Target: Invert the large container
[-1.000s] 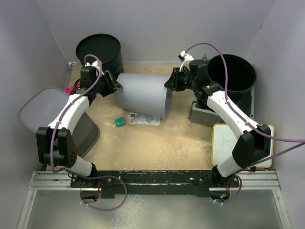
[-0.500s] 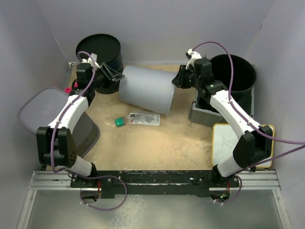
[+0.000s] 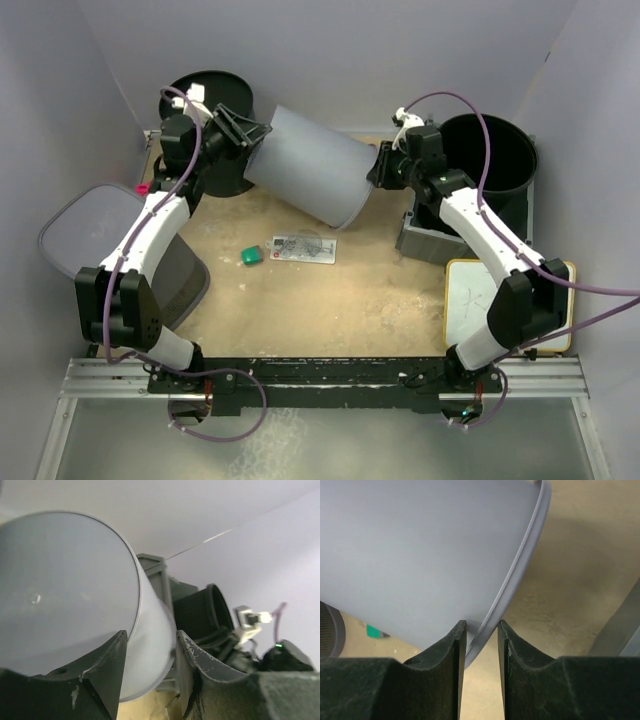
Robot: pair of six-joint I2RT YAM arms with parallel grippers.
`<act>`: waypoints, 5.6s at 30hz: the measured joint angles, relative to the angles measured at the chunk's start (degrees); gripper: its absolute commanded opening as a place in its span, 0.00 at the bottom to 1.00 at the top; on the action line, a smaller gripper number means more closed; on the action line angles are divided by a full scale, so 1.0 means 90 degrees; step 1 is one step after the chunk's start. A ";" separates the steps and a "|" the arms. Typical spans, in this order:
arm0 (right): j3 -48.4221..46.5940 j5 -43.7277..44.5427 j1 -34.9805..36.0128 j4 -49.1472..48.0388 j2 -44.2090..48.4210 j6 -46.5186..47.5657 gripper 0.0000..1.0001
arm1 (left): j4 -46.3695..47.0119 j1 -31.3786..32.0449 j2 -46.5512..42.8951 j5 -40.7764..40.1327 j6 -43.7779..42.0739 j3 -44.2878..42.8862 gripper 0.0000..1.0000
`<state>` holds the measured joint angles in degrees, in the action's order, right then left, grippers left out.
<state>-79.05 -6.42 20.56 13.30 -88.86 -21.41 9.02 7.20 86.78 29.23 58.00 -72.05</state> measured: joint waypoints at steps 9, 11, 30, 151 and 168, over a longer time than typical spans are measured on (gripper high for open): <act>0.0294 -0.0265 0.0104 0.0109 -0.0512 -0.0163 0.37 | 0.0709 0.0704 0.0299 0.0415 0.0362 -0.0602 0.39; 0.0294 -0.0415 0.0228 -0.0097 -0.0544 -0.0248 0.41 | 0.0721 0.0889 0.0403 0.0578 0.0444 -0.0602 0.40; 0.0070 0.0272 0.0347 0.0209 0.1200 0.0566 0.78 | -0.1428 0.1178 0.0408 0.0401 -0.1156 -0.1273 0.45; 0.6761 -0.1435 0.0770 -0.5158 0.5042 -0.5853 0.00 | -0.5265 0.0410 -0.3347 -0.1367 -0.1916 0.0986 0.59; 0.6050 -0.1394 0.0770 -0.3252 0.5098 -0.5144 0.62 | -0.4867 0.0415 -0.4284 0.0396 -0.0986 0.3198 0.59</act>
<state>-24.60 -18.96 27.49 -15.97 -42.98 -67.70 -34.79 10.94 48.23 32.80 49.12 -43.27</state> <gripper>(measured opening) 0.603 0.587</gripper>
